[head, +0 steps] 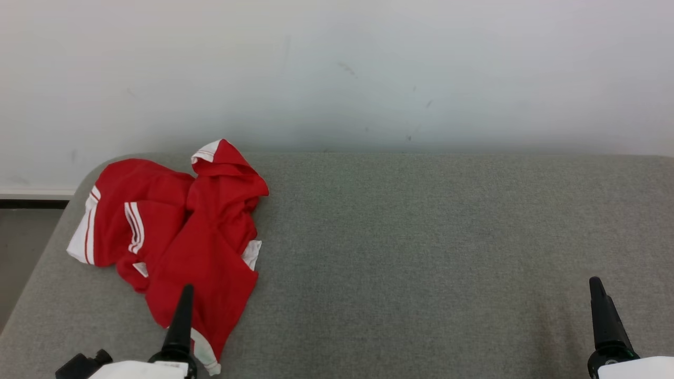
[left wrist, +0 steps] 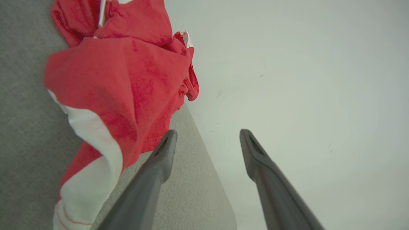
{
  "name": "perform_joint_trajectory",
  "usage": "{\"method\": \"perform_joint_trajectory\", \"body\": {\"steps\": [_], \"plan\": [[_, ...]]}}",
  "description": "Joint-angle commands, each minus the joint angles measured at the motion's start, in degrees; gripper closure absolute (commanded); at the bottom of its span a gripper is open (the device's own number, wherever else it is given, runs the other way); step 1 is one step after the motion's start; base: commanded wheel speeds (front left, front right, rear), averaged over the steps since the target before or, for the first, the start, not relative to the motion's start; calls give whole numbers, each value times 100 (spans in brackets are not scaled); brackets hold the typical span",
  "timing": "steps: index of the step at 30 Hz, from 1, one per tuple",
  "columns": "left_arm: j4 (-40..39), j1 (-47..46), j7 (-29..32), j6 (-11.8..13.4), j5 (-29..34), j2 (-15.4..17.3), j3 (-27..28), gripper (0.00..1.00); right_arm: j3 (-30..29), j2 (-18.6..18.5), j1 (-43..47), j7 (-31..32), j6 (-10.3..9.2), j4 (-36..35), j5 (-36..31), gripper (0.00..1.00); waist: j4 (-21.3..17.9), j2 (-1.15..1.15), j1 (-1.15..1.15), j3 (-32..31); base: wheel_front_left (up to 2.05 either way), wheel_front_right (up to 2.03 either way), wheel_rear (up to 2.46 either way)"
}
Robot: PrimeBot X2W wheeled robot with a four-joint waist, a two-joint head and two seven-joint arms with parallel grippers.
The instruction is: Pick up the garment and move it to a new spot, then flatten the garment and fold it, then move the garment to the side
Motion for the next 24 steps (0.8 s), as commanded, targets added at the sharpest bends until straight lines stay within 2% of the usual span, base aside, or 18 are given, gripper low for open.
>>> {"method": "perform_joint_trajectory", "body": {"steps": [1,13,24], "plan": [[-113,-40,-52,0,266,48,-17,0,21,-97,-33,-57,2,-142,-251,0,2,0,0,0,0,0,0],[-271,21,-305,31,1883,58,-152,0,147,-242,46,-311,3,-216,-1621,0,17,0,0,-2,0,0,0],[-184,28,-513,80,3101,92,-231,0,164,-252,74,-517,3,-150,-2635,0,18,0,0,-11,0,0,0]]}}
